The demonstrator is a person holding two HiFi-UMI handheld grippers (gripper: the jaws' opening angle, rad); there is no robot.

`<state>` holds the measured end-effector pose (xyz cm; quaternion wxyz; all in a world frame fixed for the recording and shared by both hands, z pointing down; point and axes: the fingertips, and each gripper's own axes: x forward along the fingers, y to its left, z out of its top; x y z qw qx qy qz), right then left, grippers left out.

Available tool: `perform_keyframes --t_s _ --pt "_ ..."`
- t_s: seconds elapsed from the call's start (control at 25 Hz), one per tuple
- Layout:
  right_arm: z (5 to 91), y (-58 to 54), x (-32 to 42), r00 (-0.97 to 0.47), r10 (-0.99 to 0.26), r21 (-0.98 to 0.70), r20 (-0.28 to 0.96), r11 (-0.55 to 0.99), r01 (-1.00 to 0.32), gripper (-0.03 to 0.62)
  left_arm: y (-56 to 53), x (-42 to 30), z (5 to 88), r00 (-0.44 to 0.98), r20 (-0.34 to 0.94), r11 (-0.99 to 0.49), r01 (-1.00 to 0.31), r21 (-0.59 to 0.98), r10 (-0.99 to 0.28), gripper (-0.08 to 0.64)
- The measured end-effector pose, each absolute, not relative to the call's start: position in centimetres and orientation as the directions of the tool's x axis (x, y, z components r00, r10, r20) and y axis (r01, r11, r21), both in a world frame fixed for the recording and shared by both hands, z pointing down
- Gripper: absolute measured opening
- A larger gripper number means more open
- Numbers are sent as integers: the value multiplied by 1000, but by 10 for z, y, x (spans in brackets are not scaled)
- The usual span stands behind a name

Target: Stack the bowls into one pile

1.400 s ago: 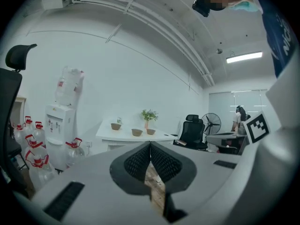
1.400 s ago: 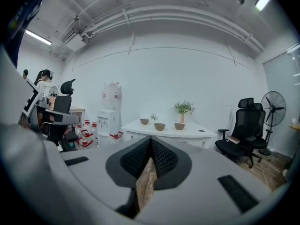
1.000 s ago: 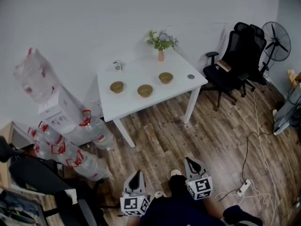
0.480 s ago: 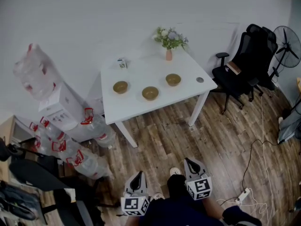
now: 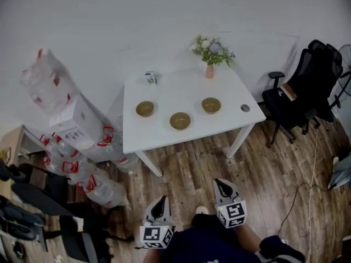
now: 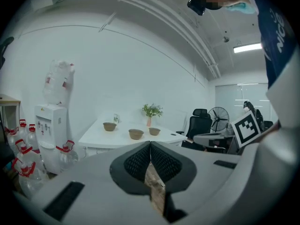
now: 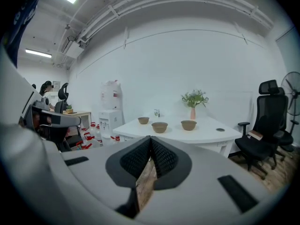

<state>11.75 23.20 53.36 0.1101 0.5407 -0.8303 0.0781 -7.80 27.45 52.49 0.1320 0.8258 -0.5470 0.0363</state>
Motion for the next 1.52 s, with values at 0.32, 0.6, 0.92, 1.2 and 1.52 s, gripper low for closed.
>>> perform_keyframes --t_s 0.32,0.6,0.92,1.2,1.52 --pt "528 180 142 -459 -855 -14 243 470 -883 22 234 -38 522 356 193 -319 -927 196 -914 18" --pt "538 167 153 -465 -845 -43 263 471 -881 23 217 -19 523 367 206 -335 -926 175 -907 17" --pt "547 147 154 -429 -856 -60 289 431 -900 23 183 -27 540 387 238 -344 -917 204 -891 18" --pt "542 100 152 -358 -888 -55 289 358 -932 23 119 -41 537 427 218 -389 -900 198 -878 17" --pt "537 31 121 -317 -901 -49 297 317 -947 23 34 -72 535 468 215 -427 -879 212 -857 17"
